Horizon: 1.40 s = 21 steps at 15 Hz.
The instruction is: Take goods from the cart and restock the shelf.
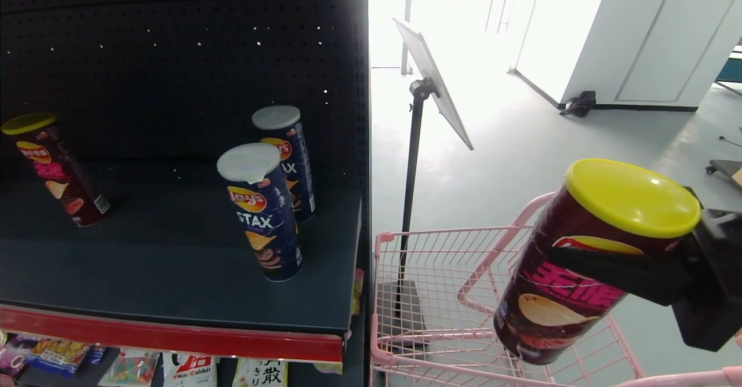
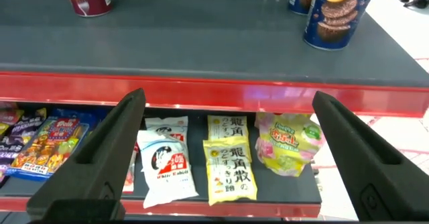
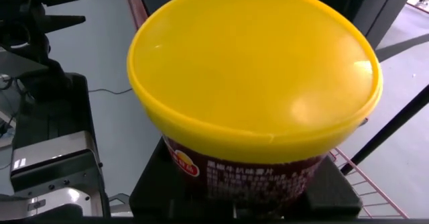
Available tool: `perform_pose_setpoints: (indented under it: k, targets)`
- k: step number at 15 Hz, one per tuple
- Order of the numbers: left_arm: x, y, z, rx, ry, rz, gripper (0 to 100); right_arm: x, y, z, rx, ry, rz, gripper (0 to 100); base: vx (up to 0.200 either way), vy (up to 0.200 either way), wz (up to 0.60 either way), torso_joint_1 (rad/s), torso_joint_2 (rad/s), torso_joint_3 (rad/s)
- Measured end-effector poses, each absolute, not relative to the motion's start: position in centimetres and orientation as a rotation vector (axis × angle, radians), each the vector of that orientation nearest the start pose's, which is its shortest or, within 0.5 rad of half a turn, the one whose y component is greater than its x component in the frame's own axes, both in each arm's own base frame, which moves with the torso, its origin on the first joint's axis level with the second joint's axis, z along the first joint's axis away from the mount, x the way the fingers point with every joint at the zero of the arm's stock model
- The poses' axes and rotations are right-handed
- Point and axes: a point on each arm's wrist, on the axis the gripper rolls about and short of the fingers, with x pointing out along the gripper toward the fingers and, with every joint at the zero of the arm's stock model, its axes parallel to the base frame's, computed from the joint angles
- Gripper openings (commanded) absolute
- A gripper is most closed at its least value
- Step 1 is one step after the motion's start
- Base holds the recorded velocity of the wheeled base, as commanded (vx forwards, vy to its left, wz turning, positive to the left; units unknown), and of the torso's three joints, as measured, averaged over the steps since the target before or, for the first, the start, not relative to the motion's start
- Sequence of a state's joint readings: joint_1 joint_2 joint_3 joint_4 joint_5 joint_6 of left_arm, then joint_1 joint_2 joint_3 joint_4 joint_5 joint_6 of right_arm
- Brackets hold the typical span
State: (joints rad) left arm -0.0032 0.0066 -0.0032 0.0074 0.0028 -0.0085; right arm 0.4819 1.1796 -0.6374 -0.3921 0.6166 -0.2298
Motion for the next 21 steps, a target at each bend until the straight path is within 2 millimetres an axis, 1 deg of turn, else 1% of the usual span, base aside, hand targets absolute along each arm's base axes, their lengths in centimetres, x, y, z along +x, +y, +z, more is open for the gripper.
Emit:
perform_pose_setpoints:
  k: [7, 16, 21]
  targets:
    - [-2.25, 0.01, 7.56, -0.011, 0.011, 0.000, 100, 14.57, 9.07, 23.76, -0.196, 0.029, 1.105, 0, -0.200, 0.000, 0.00, -0.002, 0.00, 0.002]
    - [-2.26, 0.01, 7.57, -0.012, 0.010, 0.000, 100, 14.60, 9.09, 23.40, -0.193, 0.044, 1.106, 0, 0.000, 0.000, 0.00, 0.000, 0.00, 0.000]
    - [-2.25, 0.01, 7.58, -0.014, 0.010, 0.000, 100, 14.66, 9.10, 23.27, -0.193, 0.050, 1.105, 0, 0.000, 0.200, 0.00, 0.003, 0.00, 0.002]
